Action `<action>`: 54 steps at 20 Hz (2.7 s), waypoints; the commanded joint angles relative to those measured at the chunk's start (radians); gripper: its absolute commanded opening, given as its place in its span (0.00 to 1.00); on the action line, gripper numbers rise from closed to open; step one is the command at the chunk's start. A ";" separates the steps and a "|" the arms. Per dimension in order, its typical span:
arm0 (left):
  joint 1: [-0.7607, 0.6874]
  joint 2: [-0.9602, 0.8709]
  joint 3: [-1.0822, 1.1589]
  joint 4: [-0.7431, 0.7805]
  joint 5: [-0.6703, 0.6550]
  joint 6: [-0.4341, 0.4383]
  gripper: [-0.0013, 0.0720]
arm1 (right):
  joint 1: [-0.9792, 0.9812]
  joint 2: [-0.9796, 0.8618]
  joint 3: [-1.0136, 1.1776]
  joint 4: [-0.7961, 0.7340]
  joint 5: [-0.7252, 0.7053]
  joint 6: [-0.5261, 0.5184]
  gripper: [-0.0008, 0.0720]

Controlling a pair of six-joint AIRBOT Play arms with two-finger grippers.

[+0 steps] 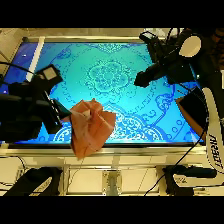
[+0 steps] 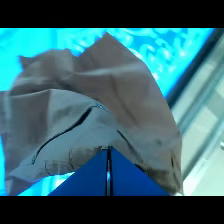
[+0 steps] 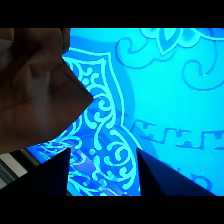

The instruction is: Fold the clothes and pants, and hang the long-sleeved shirts on hangers.

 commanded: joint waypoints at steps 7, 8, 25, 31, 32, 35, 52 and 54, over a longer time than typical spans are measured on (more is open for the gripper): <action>-0.254 -0.380 -0.010 -0.083 -0.473 -0.282 0.01 | 0.004 -0.029 0.011 0.030 0.098 -0.016 0.61; -0.291 -0.430 -0.008 -0.111 -0.564 -0.298 0.01 | 0.004 -0.029 0.010 0.007 0.136 -0.006 0.61; -0.310 -0.584 0.135 -0.207 -0.807 -0.346 0.95 | -0.071 0.104 -0.418 -0.109 0.090 0.150 0.77; -0.176 -0.420 0.135 0.084 -0.597 -0.288 0.96 | -0.070 0.119 -0.418 -0.061 0.000 0.138 0.77; -0.150 -0.417 0.135 0.153 -0.541 -0.262 0.94 | -0.070 0.117 -0.418 -0.071 -0.059 0.117 0.77; -0.067 -0.444 0.135 0.156 -0.420 -0.202 0.89 | -0.070 0.065 -0.418 -0.089 -0.196 0.116 0.77; 0.015 -0.600 0.135 0.155 -0.244 -0.067 0.89 | -0.062 -0.275 -0.418 0.061 -0.245 -0.065 0.75; 0.016 -0.603 0.135 0.139 -0.226 -0.018 0.89 | -0.041 -0.286 -0.418 0.065 -0.208 -0.073 0.51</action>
